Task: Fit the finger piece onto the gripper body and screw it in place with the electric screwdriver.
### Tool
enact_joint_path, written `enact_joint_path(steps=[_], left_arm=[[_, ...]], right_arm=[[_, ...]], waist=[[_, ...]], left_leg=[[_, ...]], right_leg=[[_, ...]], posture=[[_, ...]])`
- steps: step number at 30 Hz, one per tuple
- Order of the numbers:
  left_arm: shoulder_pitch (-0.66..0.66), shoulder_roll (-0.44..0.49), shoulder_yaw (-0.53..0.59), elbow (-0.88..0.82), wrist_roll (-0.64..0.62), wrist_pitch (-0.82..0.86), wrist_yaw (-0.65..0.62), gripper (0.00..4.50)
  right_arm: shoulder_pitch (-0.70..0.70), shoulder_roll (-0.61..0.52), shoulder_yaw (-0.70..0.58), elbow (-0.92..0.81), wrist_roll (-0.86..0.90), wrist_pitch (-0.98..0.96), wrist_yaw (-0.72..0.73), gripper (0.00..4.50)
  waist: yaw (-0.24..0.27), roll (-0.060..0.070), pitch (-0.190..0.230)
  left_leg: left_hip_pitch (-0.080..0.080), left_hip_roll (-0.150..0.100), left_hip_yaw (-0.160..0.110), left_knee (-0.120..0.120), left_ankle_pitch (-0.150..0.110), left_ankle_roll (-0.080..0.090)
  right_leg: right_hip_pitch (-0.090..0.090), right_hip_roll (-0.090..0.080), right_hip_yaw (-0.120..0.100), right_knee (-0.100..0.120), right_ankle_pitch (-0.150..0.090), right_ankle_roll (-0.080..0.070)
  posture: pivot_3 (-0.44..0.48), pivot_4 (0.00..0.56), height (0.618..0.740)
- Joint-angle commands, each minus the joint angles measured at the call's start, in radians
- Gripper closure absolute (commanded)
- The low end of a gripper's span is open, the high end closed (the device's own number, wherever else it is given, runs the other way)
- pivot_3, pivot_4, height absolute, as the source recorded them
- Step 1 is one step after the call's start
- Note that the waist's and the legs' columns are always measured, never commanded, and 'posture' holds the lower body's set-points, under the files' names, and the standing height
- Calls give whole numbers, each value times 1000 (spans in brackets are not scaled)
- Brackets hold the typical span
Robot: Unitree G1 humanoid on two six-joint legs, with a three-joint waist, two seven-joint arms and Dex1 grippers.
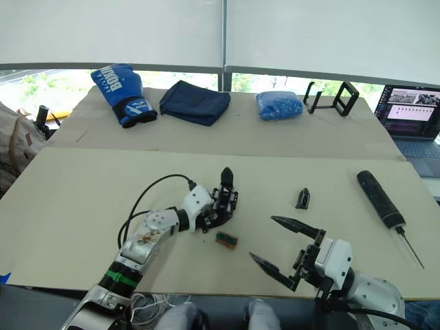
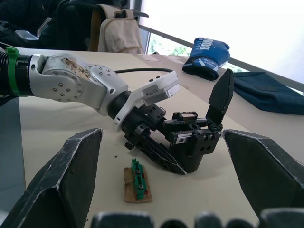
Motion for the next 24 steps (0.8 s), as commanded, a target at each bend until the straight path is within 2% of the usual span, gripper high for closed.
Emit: enact_joint_path(steps=[1,4,5,6,9,18,24], left_arm=[[-11,-9,16,18,-12,-27,15,2185],[-5,-12,25,35,-13,-27,31,2185],[-1,-13,30,40,-16,-28,34,1385],[2,-11,33,44,-21,-28,31,1156],[12,1,42,41,-42,-34,3,44],[48,161,127,-18,-153,-13,-151,44],[148,348,261,-81,-336,-13,-393,44]], right_arm=[[-6,-11,-15,-23,9,-4,3,0],[-4,-11,-19,-20,10,-7,7,0],[-2,-12,-21,-18,11,-9,8,0],[-1,-11,-22,-17,11,-10,9,0],[4,-9,-26,-19,12,-11,10,0],[85,-4,-70,-28,27,-28,24,0],[243,94,-193,64,12,-91,-25,0]], waist=[[1,1,0],[2,2,-1],[2,2,-1],[3,3,-2],[2,3,-2],[-7,4,-2],[-5,5,-3]], left_leg=[[1,0,0,0,0,0],[3,0,0,0,0,0],[3,0,0,0,0,1],[3,0,0,0,-1,1],[4,0,0,-1,-1,1],[5,1,0,-2,0,0],[5,2,-1,-4,0,-1]], right_leg=[[1,0,0,0,0,0],[3,-1,0,0,0,0],[3,-1,0,0,0,0],[3,-1,0,0,0,0],[4,-1,0,0,0,0],[4,-2,0,0,0,0],[3,-5,1,-1,-3,3]], posture=[[0,150,740],[0,150,740],[0,150,740],[0,150,740],[0,150,740],[0,150,740],[0,150,740]])
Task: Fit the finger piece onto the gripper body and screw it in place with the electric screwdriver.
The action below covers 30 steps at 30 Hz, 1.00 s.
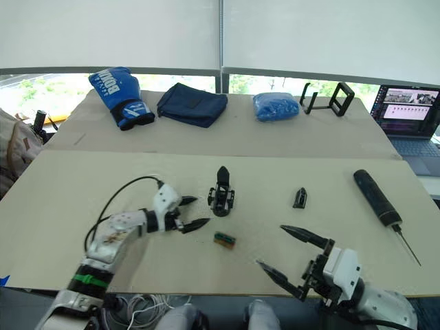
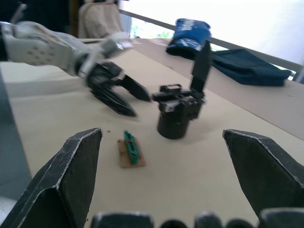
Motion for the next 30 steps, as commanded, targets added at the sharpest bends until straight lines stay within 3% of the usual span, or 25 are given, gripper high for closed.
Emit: enact_joint_path(steps=[1,5,8,12,15,18,22,26,30], left_arm=[[38,69,90,-70,-122,-11,-138,44],[66,137,177,-129,-268,54,-250,44],[58,171,189,-153,-296,85,-269,44],[8,165,194,-181,-307,98,-238,44],[-13,148,194,-226,-325,117,-208,44],[-22,127,200,-288,-359,139,-171,44],[-18,114,181,-354,-381,169,-143,44],[-16,106,172,-386,-387,178,-122,44],[-6,106,171,-407,-391,179,-110,44]], right_arm=[[76,49,-69,38,-11,-58,-35,0],[49,122,-79,-5,-7,6,-180,0],[7,129,-58,-33,-47,68,-253,0],[-115,64,-26,-152,-11,566,-539,0],[-360,22,-60,-151,128,928,-732,0],[-651,-70,-73,-66,208,1390,-836,0],[-999,-45,-137,133,200,1794,-882,0],[-1143,-110,-66,372,179,1839,-931,0],[-1259,-102,-67,564,200,1839,-988,0]], waist=[[2,1,1],[4,3,1],[-3,5,0],[-1,8,0],[-6,8,0],[-12,9,1],[-8,9,1],[-1,10,1],[-8,10,1]], left_leg=[[0,0,0,0,0,-1],[-4,0,-1,1,-1,-4],[-3,0,0,0,-2,-9],[-3,0,1,-1,2,-6],[-4,0,1,-1,3,-6],[-5,-1,2,-1,3,-5],[-6,0,2,-2,4,-6],[-9,0,2,-2,4,-6],[-9,-2,4,-1,4,-5]], right_leg=[[0,0,0,0,0,0],[-4,-3,2,0,-1,1],[-5,-2,5,0,-1,1],[-6,1,7,1,-1,0],[-7,0,8,2,3,-6],[-7,1,10,1,6,-9],[-8,8,8,1,5,-10],[-9,13,5,-1,5,-9],[-9,13,2,-2,5,-7]], posture=[[0,150,740],[0,150,740],[0,150,740],[0,150,740],[0,150,740],[0,150,740],[0,150,740],[0,150,740],[0,150,740]])
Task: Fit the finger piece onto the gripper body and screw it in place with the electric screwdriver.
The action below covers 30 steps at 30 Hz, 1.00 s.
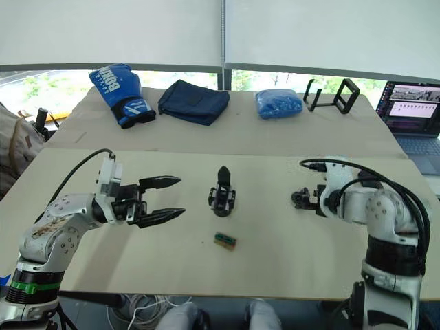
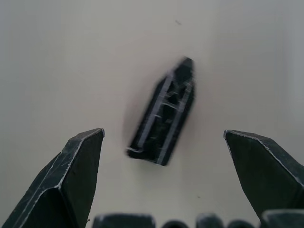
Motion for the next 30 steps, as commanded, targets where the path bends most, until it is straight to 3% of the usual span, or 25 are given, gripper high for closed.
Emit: enact_joint_path(steps=[1,10,24,30], left_arm=[[8,1,6,-59,-21,-2,10,44],[69,7,23,-117,-36,-1,47,44],[110,-3,14,-161,-41,-10,82,44],[115,-12,7,-176,-40,-10,96,0]], right_arm=[[-98,-4,-6,125,18,8,-61,0],[-272,80,9,364,-4,8,-182,0],[-194,63,190,376,252,8,-347,0],[-152,54,209,384,423,8,-477,1848]], waist=[[-6,0,0],[-23,0,0],[-25,0,0],[-25,-3,-2]], left_leg=[[0,0,0,0,0,0],[2,2,1,-1,2,-3],[3,3,0,-1,2,-3],[4,4,0,-2,2,-4]], right_leg=[[0,0,1,0,0,0],[0,2,2,2,0,1],[1,3,1,1,0,1],[2,3,1,1,0,1]], posture=[[0,150,740],[0,150,740],[0,150,740],[0,150,740]])
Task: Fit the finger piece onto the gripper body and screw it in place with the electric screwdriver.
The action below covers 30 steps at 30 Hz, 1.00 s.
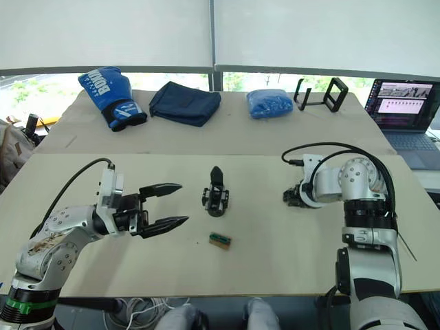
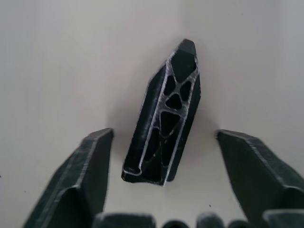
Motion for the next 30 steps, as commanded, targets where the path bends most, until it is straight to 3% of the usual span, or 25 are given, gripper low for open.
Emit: enact_joint_path(steps=[1,3,5,10,12,14,17,20,22,27,30], left_arm=[[6,-1,6,-40,-19,-10,2,0],[6,2,10,-38,-19,-10,1,0],[4,4,13,-35,-19,-9,2,0],[-2,0,16,-34,-24,-6,8,0],[-16,-13,27,-33,-46,6,27,0],[-56,-55,56,-26,-114,41,96,0],[-125,-111,97,-1,-185,98,216,0],[-205,-162,139,31,-295,177,342,0],[-261,-196,154,61,-344,237,457,0],[-365,-266,149,95,-414,302,589,0],[-381,-281,135,103,-434,329,606,0]], right_arm=[[53,24,31,32,131,27,-57,2183],[56,30,26,32,160,27,-93,2929],[62,33,25,25,188,27,-118,3381],[74,28,23,-38,234,27,-138,3376],[79,72,-55,-138,175,-12,-121,3376],[92,94,-159,-240,194,-125,-34,3376],[148,60,-183,-430,137,-290,149,3376],[209,-2,-103,-645,60,-444,389,3376],[258,-48,-6,-776,-90,-614,512,3376],[376,-131,250,-914,-539,-1018,647,3376],[412,-114,359,-904,-745,-1171,647,3376]], waist=[[0,-1,-1],[-2,-2,-1],[-2,-2,-1],[-3,-2,-2],[-3,-2,-1],[-4,-2,-1],[6,4,2],[17,5,3],[17,5,3],[14,3,5],[9,2,5]], left_leg=[[0,0,0,0,0,0],[1,0,0,-1,0,0],[1,1,0,-1,0,-1],[1,1,0,-2,1,-1],[1,1,0,-2,1,-1],[1,2,0,-2,1,-1],[-2,1,0,-3,1,-1],[-4,-1,-1,-3,0,0],[-4,-1,-1,-3,0,1],[-3,-2,-1,-3,0,1],[-2,-3,0,-3,0,0]], right_leg=[[0,0,0,0,0,0],[1,0,0,0,0,0],[1,1,1,0,0,0],[0,1,4,0,0,0],[0,1,6,-1,0,0],[-1,2,8,-1,0,0],[-3,2,10,-1,-3,5],[-4,2,14,-1,-3,6],[-3,3,15,-3,-3,7],[-2,3,17,-3,-5,11],[-2,3,18,-2,-5,11]], posture=[[0,150,740],[0,150,740],[0,150,740],[0,150,740],[0,150,740],[0,150,740],[0,150,740],[0,150,740],[0,150,740],[0,150,740],[0,150,740]])
